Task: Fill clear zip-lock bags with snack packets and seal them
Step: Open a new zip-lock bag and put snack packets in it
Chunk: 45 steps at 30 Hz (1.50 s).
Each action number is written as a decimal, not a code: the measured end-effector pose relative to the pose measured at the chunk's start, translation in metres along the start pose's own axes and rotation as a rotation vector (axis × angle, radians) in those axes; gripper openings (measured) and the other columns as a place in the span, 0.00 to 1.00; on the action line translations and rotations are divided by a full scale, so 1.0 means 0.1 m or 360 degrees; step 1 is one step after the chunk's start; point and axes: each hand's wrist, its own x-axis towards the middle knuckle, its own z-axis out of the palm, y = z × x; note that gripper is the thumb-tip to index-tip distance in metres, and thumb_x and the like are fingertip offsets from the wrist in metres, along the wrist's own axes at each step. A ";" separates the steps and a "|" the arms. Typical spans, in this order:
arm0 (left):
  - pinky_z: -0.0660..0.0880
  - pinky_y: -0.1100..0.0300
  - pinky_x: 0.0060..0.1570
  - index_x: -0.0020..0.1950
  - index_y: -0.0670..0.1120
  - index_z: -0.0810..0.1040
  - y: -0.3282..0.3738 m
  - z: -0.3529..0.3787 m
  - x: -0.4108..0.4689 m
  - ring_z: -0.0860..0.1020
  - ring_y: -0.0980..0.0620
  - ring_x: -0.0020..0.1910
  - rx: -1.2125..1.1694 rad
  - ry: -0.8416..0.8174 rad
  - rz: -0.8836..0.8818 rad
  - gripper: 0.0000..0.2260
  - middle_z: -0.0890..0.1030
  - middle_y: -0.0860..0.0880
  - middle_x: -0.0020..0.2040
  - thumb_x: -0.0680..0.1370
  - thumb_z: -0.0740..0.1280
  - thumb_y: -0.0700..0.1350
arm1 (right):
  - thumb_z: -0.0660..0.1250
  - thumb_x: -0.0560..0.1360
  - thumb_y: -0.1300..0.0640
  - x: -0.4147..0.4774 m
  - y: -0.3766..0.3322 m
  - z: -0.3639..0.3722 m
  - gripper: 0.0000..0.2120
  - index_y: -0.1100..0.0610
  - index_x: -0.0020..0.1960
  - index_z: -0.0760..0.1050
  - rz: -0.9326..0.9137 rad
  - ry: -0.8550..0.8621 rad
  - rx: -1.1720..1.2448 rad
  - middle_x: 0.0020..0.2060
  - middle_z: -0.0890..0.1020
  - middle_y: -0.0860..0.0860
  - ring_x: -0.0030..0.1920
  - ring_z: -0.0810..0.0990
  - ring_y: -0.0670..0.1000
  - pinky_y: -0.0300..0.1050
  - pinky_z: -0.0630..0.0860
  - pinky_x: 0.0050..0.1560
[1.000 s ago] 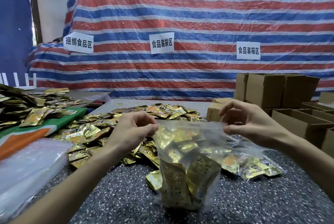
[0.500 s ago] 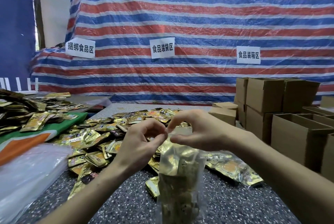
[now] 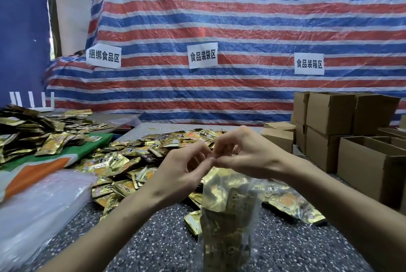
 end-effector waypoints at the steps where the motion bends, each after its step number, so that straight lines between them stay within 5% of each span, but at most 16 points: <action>1: 0.75 0.48 0.36 0.45 0.48 0.78 -0.01 0.00 0.00 0.77 0.49 0.36 0.0042 0.0007 0.0031 0.05 0.80 0.49 0.37 0.81 0.67 0.46 | 0.73 0.74 0.59 -0.01 0.00 0.00 0.02 0.56 0.43 0.84 0.0019 -0.0002 0.0024 0.35 0.83 0.48 0.35 0.77 0.43 0.44 0.75 0.37; 11: 0.73 0.60 0.37 0.42 0.43 0.80 0.08 0.13 -0.03 0.77 0.55 0.39 0.0110 0.0295 0.0192 0.06 0.79 0.55 0.37 0.77 0.66 0.43 | 0.73 0.75 0.54 -0.24 0.11 -0.11 0.04 0.53 0.43 0.83 0.0087 -0.0020 0.0037 0.39 0.83 0.44 0.40 0.78 0.38 0.34 0.74 0.43; 20: 0.74 0.58 0.37 0.40 0.45 0.80 0.09 0.13 -0.01 0.77 0.53 0.37 -0.0050 0.0372 0.0108 0.06 0.80 0.55 0.36 0.76 0.67 0.41 | 0.73 0.75 0.51 -0.39 0.26 -0.29 0.05 0.52 0.44 0.84 0.0162 -0.0001 -0.0012 0.40 0.84 0.46 0.42 0.79 0.46 0.41 0.75 0.44; 28: 0.76 0.45 0.40 0.41 0.47 0.81 0.06 0.07 -0.05 0.78 0.49 0.39 -0.0128 0.0332 0.0016 0.06 0.80 0.52 0.37 0.75 0.66 0.45 | 0.73 0.75 0.52 -0.62 0.52 -0.38 0.04 0.51 0.44 0.84 0.0267 0.0009 0.0031 0.41 0.83 0.42 0.42 0.79 0.43 0.33 0.74 0.42; 38: 0.75 0.60 0.38 0.41 0.48 0.81 -0.01 0.08 -0.05 0.79 0.53 0.38 -0.0116 0.0327 -0.0044 0.09 0.81 0.52 0.36 0.78 0.68 0.36 | 0.73 0.75 0.53 -0.82 0.63 -0.46 0.03 0.47 0.43 0.83 0.0334 0.0023 0.0082 0.41 0.84 0.43 0.42 0.79 0.43 0.39 0.77 0.43; 45: 0.76 0.47 0.39 0.42 0.46 0.82 -0.03 0.09 -0.06 0.79 0.50 0.39 -0.0090 0.0336 -0.0025 0.07 0.81 0.51 0.37 0.78 0.69 0.36 | 0.73 0.75 0.56 -0.94 0.69 -0.46 0.07 0.45 0.41 0.83 0.0349 0.0063 0.0173 0.38 0.83 0.40 0.41 0.79 0.39 0.31 0.73 0.41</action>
